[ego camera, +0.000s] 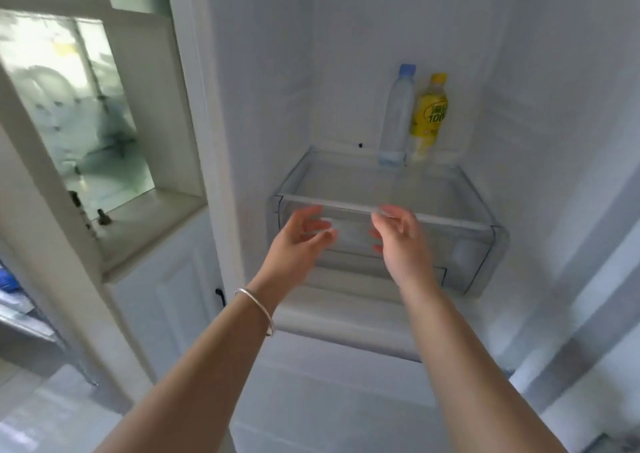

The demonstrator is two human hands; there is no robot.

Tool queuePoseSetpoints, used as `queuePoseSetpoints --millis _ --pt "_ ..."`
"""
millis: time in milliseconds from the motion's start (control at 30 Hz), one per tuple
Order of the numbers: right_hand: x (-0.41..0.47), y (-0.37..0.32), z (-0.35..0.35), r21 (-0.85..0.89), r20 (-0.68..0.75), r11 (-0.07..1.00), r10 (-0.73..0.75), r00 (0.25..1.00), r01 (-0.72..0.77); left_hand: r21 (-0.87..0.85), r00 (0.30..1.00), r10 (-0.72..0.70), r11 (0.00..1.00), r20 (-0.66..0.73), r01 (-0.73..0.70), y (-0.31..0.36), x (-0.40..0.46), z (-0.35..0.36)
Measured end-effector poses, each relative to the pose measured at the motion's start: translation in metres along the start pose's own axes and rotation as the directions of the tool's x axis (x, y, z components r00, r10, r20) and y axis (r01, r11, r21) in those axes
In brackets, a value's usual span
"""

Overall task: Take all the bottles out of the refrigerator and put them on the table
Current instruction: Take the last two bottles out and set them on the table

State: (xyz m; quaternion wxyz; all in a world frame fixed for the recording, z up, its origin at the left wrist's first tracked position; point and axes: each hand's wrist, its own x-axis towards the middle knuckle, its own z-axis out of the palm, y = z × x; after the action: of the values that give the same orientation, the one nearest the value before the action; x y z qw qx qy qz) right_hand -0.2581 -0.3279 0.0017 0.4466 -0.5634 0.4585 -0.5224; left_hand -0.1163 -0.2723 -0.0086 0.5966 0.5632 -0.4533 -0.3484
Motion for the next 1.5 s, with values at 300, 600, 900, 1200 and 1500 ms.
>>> queuePoseSetpoints --millis 300,600,900,1200,1500 --pt "0.125 -0.015 0.021 0.026 -0.139 0.999 -0.031 0.990 0.035 -0.250 0.995 0.084 0.963 -0.056 -0.095 0.041 0.143 0.051" --pt "0.232 -0.016 -0.005 -0.158 -0.336 0.987 -0.015 0.942 -0.041 0.073 0.993 0.092 0.993 0.072 -0.097 0.034 0.277 0.113" --pt "0.307 -0.001 -0.025 -0.297 -0.441 0.950 -0.041 0.896 -0.102 0.134 0.980 0.135 0.979 0.145 -0.155 0.027 0.344 0.152" --pt "0.325 -0.006 -0.031 -0.320 -0.247 0.938 0.056 0.967 -0.136 0.301 0.981 0.045 0.948 0.191 -0.102 0.014 0.362 0.169" --pt "0.286 -0.049 -0.038 -0.360 -0.192 0.933 -0.076 0.978 0.002 -0.083 0.986 0.010 0.997 0.168 0.004 0.052 0.314 0.156"
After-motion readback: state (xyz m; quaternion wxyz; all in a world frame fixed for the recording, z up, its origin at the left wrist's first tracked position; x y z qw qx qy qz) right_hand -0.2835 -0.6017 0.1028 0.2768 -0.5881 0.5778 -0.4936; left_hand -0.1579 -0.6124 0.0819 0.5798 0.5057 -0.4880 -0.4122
